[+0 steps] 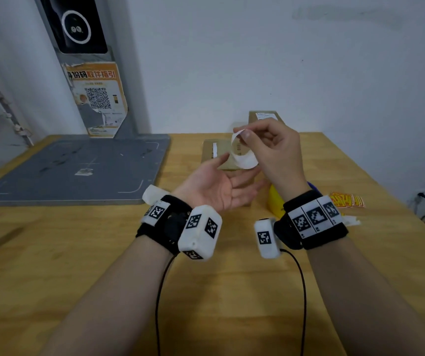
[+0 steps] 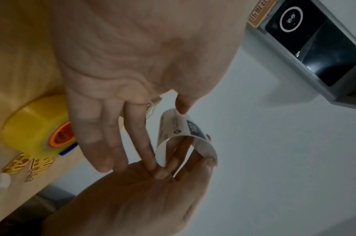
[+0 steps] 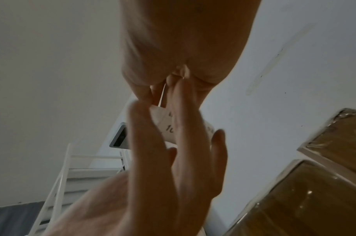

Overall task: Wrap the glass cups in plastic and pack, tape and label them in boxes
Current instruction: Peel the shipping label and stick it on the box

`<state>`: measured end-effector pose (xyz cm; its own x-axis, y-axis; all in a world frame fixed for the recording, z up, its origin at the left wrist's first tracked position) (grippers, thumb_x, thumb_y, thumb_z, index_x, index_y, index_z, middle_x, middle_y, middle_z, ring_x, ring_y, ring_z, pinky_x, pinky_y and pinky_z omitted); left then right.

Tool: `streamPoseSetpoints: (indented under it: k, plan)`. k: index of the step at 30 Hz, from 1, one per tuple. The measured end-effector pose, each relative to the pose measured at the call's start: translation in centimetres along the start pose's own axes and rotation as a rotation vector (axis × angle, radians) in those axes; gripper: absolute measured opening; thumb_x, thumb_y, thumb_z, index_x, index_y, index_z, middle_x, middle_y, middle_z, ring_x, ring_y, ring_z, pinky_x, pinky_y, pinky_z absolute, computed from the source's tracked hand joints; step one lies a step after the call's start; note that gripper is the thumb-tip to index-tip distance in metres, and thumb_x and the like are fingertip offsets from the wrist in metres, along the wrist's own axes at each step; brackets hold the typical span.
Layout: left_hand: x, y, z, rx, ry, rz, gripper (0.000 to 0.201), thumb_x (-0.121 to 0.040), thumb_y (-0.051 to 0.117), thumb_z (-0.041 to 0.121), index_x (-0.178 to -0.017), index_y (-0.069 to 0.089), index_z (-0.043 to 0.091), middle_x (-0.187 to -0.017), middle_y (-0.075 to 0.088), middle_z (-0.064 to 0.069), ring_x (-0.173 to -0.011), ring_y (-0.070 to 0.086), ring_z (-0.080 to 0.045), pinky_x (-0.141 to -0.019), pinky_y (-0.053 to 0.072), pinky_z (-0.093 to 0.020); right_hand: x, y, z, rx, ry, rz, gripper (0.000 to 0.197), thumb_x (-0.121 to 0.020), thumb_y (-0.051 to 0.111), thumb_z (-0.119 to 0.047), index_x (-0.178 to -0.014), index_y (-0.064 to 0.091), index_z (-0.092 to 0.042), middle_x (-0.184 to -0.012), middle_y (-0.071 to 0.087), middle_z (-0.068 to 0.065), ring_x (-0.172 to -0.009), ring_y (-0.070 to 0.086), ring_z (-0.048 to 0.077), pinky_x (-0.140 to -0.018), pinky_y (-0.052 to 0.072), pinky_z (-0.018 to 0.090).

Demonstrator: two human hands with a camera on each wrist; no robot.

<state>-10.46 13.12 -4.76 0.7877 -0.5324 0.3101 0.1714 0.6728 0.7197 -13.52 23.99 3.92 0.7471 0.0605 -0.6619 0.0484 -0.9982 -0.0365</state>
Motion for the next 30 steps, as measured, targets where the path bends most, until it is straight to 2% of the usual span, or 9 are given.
streamPoseSetpoints:
  k: [4, 7, 12, 14, 18, 20, 23, 27, 30]
  plan:
    - [0.0, -0.3, 0.9, 0.056, 0.104, 0.052, 0.04, -0.091, 0.062, 0.034, -0.113, 0.062, 0.001, -0.096, 0.071, -0.009, -0.094, 0.074, -0.034, -0.078, 0.064, -0.042, 0.5, -1.2, 0.0, -0.012, -0.046, -0.016, 0.006, -0.094, 0.069, -0.002, -0.096, 0.073, 0.001, -0.099, 0.08, 0.004, -0.095, 0.076, 0.019, -0.084, 0.059, 0.033]
    - [-0.3, -0.7, 1.4, 0.133, 0.145, 0.065, 0.033, -0.092, 0.067, 0.024, -0.11, 0.063, -0.004, -0.09, 0.065, -0.012, -0.084, 0.073, -0.029, -0.078, 0.064, -0.041, 0.8, -1.8, 0.0, -0.041, -0.07, -0.035, 0.008, -0.093, 0.069, 0.003, -0.101, 0.072, 0.002, -0.101, 0.079, 0.008, -0.1, 0.075, 0.021, -0.086, 0.058, 0.029]
    - [-0.3, -2.2, 3.7, 0.011, 0.256, 0.216, 0.033, -0.091, 0.07, 0.011, -0.122, 0.061, 0.002, -0.096, 0.069, -0.014, -0.072, 0.069, -0.02, -0.072, 0.064, -0.035, 1.3, -2.4, 0.8, -0.15, -0.02, -0.056, 0.037, -0.089, 0.061, 0.012, -0.115, 0.065, -0.014, -0.101, 0.078, 0.011, -0.105, 0.073, 0.029, -0.09, 0.059, 0.042]
    - [0.1, -2.7, 5.1, -0.13, 0.303, 0.296, 0.033, -0.093, 0.07, 0.01, -0.125, 0.061, 0.006, -0.098, 0.074, -0.012, -0.072, 0.071, -0.018, -0.065, 0.062, -0.028, 1.2, -2.9, 1.6, -0.186, 0.049, -0.007, 0.031, -0.09, 0.062, 0.007, -0.113, 0.068, -0.014, -0.098, 0.079, 0.01, -0.103, 0.074, 0.029, -0.087, 0.06, 0.047]
    - [1.1, -2.1, 7.2, -0.519, 0.39, 0.388, 0.032, -0.094, 0.071, 0.009, -0.124, 0.064, 0.008, -0.096, 0.078, -0.007, -0.073, 0.072, -0.015, -0.056, 0.055, -0.023, 0.8, -3.3, 3.5, -0.215, 0.244, 0.085, 0.032, -0.088, 0.077, -0.001, -0.117, 0.069, -0.012, -0.105, 0.073, 0.013, -0.092, 0.073, 0.017, -0.069, 0.059, 0.033]
    - [1.3, -1.3, 8.0, -0.733, 0.438, 0.414, 0.03, -0.094, 0.071, 0.007, -0.123, 0.067, 0.009, -0.098, 0.079, -0.005, -0.075, 0.073, -0.014, -0.058, 0.055, -0.023, 0.5, -3.1, 4.3, -0.15, 0.283, 0.062, 0.044, -0.083, 0.082, -0.003, -0.121, 0.067, -0.021, -0.115, 0.068, 0.012, -0.088, 0.073, 0.013, -0.065, 0.06, 0.031]
    - [1.4, -0.9, 9.1, -0.911, 0.472, 0.451, 0.03, -0.093, 0.075, 0.015, -0.122, 0.069, 0.01, -0.107, 0.079, -0.006, -0.087, 0.076, -0.018, -0.067, 0.06, -0.026, 0.3, -2.8, 5.0, -0.02, 0.343, -0.014, 0.051, -0.079, 0.086, -0.006, -0.122, 0.066, -0.026, -0.11, 0.071, 0.002, -0.085, 0.074, 0.008, -0.063, 0.062, 0.034]
    - [1.5, -0.7, 11.0, -0.98, 0.532, 0.487, 0.022, -0.099, 0.068, 0.03, -0.11, 0.071, 0.011, -0.095, 0.079, -0.003, -0.087, 0.076, -0.017, -0.069, 0.062, -0.03, 1.0, -2.2, 6.2, 0.021, 0.492, -0.092, 0.016, -0.085, 0.083, -0.01, -0.099, 0.077, -0.016, -0.091, 0.079, 0.003, -0.085, 0.078, 0.019, -0.06, 0.061, 0.034]
    - [1.5, -0.2, 13.0, -1.142, 0.626, 0.536, 0.017, -0.1, 0.066, 0.032, -0.102, 0.073, 0.016, -0.094, 0.078, 0.002, -0.088, 0.075, -0.013, -0.07, 0.061, -0.029, 1.2, -1.9, 6.7, -0.036, 0.55, -0.086, 0.01, -0.089, 0.079, -0.008, -0.098, 0.077, -0.01, -0.099, 0.078, 0.009, -0.089, 0.078, 0.024, -0.062, 0.064, 0.04]
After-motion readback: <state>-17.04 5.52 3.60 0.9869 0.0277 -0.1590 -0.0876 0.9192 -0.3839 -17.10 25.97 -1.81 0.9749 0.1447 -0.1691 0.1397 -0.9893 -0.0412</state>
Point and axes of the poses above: each hand's wrist, its own x-axis away from the middle knuckle, its own y-axis out of the palm, z = x × y, the point moved 7 cm from there along -x, towards the middle knuckle
